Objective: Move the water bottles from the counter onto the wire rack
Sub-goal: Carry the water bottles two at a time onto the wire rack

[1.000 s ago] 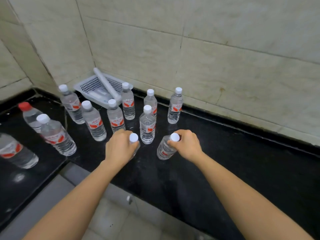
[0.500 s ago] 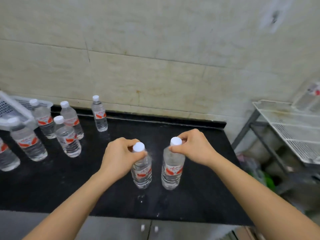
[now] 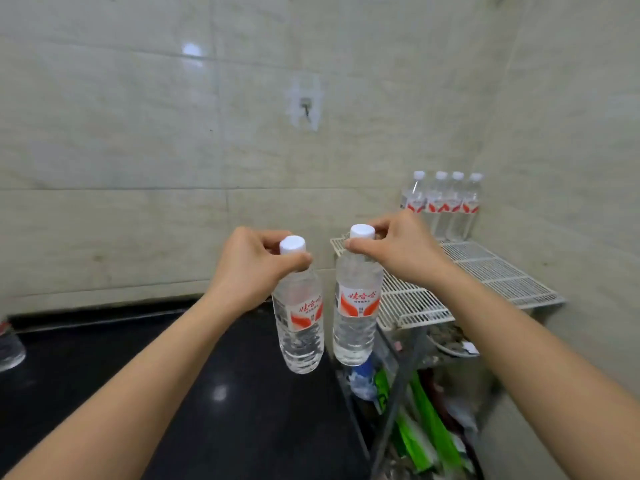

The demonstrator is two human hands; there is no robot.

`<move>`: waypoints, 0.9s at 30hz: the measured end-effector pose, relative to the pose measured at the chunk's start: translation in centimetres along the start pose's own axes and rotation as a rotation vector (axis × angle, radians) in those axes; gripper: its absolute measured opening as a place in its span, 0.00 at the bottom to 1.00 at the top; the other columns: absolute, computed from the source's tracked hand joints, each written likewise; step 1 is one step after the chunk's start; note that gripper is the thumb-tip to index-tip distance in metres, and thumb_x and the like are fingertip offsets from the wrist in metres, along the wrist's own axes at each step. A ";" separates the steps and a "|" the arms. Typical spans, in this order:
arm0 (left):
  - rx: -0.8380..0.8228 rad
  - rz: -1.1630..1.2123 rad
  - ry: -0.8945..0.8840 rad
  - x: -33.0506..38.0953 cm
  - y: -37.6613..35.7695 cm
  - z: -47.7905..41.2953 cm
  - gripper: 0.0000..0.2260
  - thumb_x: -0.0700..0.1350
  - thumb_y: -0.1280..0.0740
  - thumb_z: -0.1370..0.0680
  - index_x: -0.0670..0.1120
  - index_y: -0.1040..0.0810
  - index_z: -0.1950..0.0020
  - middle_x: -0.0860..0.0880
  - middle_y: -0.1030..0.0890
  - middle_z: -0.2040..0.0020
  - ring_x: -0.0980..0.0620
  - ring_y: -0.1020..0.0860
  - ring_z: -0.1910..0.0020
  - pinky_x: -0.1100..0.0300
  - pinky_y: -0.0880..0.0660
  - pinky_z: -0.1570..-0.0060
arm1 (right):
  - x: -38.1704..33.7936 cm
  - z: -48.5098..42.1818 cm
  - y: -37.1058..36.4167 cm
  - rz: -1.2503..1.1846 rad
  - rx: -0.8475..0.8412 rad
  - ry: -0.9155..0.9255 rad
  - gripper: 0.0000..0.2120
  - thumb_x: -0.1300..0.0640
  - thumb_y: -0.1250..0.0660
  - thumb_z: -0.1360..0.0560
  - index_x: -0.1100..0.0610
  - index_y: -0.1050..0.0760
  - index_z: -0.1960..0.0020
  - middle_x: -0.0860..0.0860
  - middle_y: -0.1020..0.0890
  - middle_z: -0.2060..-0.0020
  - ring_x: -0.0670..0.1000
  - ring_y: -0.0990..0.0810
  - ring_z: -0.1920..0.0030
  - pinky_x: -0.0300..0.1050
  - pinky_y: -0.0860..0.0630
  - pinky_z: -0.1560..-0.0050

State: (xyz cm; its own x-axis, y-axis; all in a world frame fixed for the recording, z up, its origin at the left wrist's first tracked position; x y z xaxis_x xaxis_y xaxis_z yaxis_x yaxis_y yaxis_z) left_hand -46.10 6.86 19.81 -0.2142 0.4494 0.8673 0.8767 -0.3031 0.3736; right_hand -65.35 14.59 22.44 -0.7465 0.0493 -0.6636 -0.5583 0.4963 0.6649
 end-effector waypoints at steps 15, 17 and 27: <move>-0.266 0.065 -0.207 7.7 -23.2 -16.9 0.09 0.46 0.24 0.32 0.41 0.15 0.60 0.44 0.22 0.68 0.53 0.32 0.68 0.58 0.36 0.64 | 18.0 -8.8 17.6 0.061 0.174 -0.083 0.19 0.55 0.27 0.30 0.70 0.27 0.65 0.52 0.33 0.73 0.46 0.36 0.73 0.42 0.41 0.71; -0.313 0.074 -0.211 7.8 -26.5 -19.5 0.08 0.45 0.24 0.32 0.41 0.15 0.60 0.46 0.23 0.68 0.54 0.32 0.68 0.57 0.36 0.65 | 20.5 -10.7 19.0 0.071 0.154 -0.096 0.17 0.55 0.27 0.31 0.67 0.26 0.67 0.51 0.33 0.74 0.46 0.36 0.72 0.43 0.39 0.69; -0.330 0.021 -0.191 8.3 -39.5 -30.0 0.11 0.42 0.27 0.28 0.38 0.23 0.67 0.48 0.31 0.73 0.54 0.35 0.74 0.59 0.37 0.70 | 31.1 -19.4 24.1 0.098 0.178 -0.190 0.17 0.56 0.28 0.28 0.54 0.30 0.71 0.44 0.33 0.77 0.42 0.35 0.76 0.36 0.40 0.73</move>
State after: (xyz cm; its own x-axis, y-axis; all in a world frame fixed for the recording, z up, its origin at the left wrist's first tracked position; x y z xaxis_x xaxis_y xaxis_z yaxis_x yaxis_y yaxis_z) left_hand -95.39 -2.70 22.12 -0.0857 0.5794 0.8105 0.6873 -0.5545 0.4691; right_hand -108.99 11.30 24.45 -0.7030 0.2581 -0.6627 -0.4017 0.6249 0.6694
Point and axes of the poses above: each hand's wrist, its own z-axis away from the middle knuckle, its own y-axis out of the back of the hand, x = y × z, the point moved 2 cm from there along -z, towards the middle knuckle
